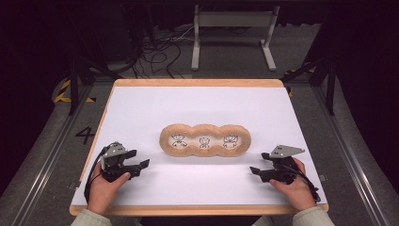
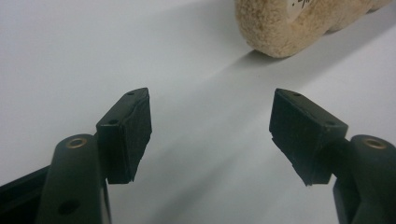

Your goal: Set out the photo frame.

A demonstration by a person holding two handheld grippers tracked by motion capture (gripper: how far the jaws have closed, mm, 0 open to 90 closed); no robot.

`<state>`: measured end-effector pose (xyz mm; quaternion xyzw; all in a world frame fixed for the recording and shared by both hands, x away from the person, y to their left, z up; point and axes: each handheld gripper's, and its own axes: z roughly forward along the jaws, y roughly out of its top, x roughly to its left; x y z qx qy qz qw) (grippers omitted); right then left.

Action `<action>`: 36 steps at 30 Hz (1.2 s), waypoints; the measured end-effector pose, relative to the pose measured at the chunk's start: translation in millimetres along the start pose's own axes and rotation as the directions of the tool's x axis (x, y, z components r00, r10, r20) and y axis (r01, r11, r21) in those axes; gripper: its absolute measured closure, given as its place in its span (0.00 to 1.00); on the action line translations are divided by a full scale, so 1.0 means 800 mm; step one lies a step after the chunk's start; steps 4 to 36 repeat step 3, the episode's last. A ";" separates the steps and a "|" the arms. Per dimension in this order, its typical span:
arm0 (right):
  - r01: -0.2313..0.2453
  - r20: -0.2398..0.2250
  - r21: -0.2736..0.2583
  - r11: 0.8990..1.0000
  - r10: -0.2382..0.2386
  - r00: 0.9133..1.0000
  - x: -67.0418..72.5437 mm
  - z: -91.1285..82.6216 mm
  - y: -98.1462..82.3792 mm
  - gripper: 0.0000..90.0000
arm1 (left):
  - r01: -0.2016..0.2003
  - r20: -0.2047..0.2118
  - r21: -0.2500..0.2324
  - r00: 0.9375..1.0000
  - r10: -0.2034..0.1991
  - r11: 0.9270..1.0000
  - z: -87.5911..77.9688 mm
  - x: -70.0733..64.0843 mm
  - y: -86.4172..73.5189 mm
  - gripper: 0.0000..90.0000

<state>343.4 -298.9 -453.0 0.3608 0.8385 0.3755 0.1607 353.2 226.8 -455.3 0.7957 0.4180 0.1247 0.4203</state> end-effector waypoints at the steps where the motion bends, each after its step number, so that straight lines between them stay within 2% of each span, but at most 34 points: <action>1: 0.000 0.001 -0.005 1.000 0.000 1.000 0.000 0.000 0.000 0.29 | 0.001 -0.001 0.003 1.000 -0.001 1.000 0.000 0.000 0.000 0.34; 36: -0.001 0.006 -0.013 1.000 0.001 1.000 0.000 0.000 0.001 0.27 | 0.002 -0.004 0.005 1.000 -0.002 1.000 0.001 0.000 0.000 0.33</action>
